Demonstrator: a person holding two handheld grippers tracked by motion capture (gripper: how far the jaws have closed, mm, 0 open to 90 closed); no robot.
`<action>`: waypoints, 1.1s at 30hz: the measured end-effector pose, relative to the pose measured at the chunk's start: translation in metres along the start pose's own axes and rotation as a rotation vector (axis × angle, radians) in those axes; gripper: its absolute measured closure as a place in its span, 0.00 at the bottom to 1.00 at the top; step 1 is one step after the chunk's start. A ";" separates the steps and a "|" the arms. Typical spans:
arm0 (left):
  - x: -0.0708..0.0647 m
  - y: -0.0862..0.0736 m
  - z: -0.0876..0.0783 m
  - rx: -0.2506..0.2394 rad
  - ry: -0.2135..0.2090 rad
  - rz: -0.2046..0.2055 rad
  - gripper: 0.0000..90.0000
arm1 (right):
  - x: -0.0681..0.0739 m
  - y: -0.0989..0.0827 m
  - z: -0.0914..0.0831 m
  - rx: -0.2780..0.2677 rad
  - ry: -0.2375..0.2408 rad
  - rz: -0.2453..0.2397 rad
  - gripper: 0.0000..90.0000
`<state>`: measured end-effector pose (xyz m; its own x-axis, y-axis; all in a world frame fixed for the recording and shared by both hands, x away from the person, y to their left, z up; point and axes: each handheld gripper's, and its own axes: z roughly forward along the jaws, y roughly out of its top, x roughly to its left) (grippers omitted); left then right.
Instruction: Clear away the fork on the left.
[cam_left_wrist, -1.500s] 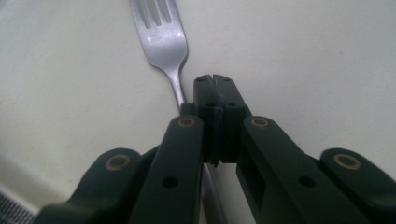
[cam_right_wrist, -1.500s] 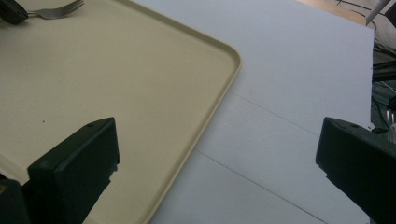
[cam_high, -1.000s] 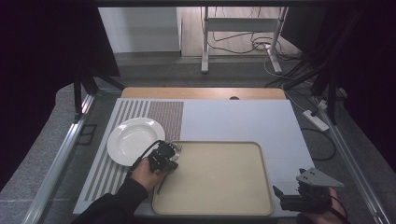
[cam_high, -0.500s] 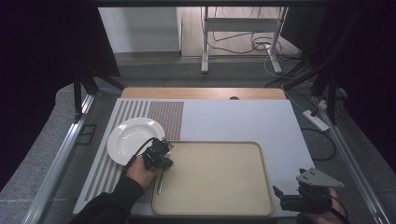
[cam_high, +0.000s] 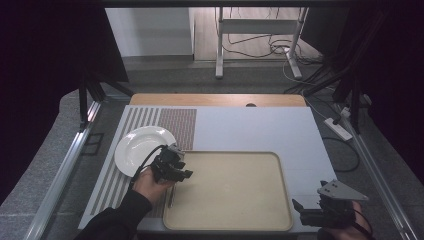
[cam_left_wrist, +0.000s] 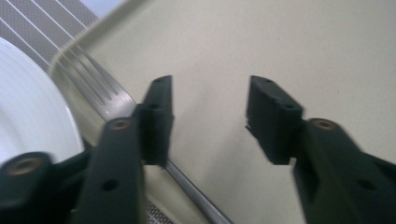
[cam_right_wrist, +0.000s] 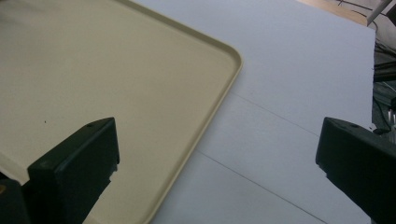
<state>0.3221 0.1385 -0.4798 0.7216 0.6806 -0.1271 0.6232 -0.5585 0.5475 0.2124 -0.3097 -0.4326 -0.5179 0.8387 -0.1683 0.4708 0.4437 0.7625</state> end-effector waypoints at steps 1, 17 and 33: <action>0.000 0.000 -0.001 -0.006 0.006 0.003 0.50 | 0.000 0.000 0.000 0.000 0.000 0.001 0.00; 0.007 -0.012 -0.022 -0.097 -0.018 -0.056 0.09 | 0.000 0.000 0.000 0.001 0.001 -0.002 0.00; 0.008 -0.025 -0.036 -0.136 -0.032 -0.071 0.00 | 0.000 0.000 0.000 0.003 0.002 -0.001 0.00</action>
<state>0.3018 0.1753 -0.4645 0.6875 0.6995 -0.1951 0.6282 -0.4381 0.6431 0.2126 -0.3096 -0.4326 -0.5200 0.8376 -0.1675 0.4722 0.4453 0.7607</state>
